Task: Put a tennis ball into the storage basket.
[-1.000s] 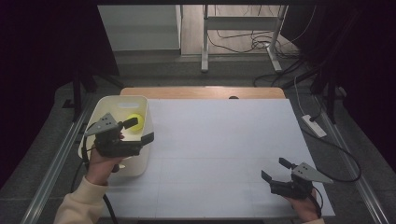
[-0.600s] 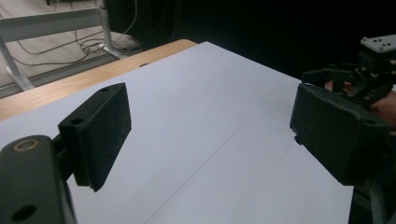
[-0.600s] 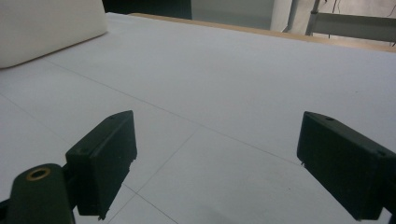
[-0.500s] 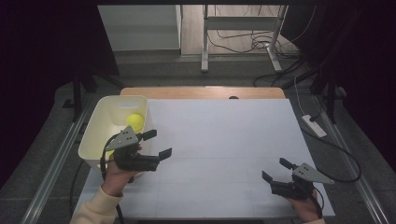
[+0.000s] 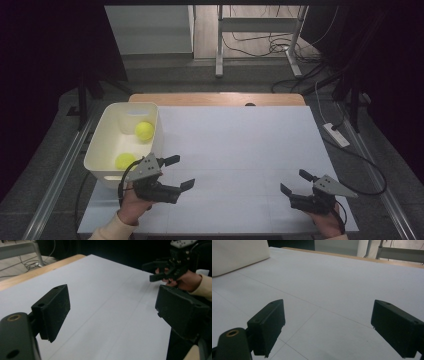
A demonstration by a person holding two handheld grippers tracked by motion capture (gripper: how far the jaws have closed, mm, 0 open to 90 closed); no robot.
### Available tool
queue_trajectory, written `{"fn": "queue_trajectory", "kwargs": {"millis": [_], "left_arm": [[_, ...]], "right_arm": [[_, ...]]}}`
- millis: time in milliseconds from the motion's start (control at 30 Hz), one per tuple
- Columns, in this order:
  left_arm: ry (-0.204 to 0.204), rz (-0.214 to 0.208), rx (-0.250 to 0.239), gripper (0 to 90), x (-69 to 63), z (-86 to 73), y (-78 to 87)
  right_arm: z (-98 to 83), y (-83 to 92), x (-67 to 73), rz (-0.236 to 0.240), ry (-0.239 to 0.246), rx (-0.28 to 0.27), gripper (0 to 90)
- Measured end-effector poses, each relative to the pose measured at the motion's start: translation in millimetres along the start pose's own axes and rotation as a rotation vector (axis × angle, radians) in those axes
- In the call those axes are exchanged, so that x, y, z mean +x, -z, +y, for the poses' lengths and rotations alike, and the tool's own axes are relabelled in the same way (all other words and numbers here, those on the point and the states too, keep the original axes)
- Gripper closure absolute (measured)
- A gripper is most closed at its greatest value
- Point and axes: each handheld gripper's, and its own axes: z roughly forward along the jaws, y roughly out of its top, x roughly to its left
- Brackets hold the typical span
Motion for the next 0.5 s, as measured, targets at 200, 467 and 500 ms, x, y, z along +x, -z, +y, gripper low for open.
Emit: {"fn": "queue_trajectory", "kwargs": {"millis": [200,467,500], "left_arm": [[-0.004,0.014,0.054,13.9,-2.5,-26.8,-8.5],[-0.002,0.038,0.082,14.1,2.6,-50.8,-6.0],[0.007,0.045,0.086,14.0,4.4,-54.9,-5.3]], "right_arm": [[0.0,0.4,0.6,0.003,0.0,0.0,12.0],[0.0,0.1,1.5,0.009,0.003,0.001,12.0],[0.0,0.1,1.6,0.01,0.004,0.001,12.0]]}}
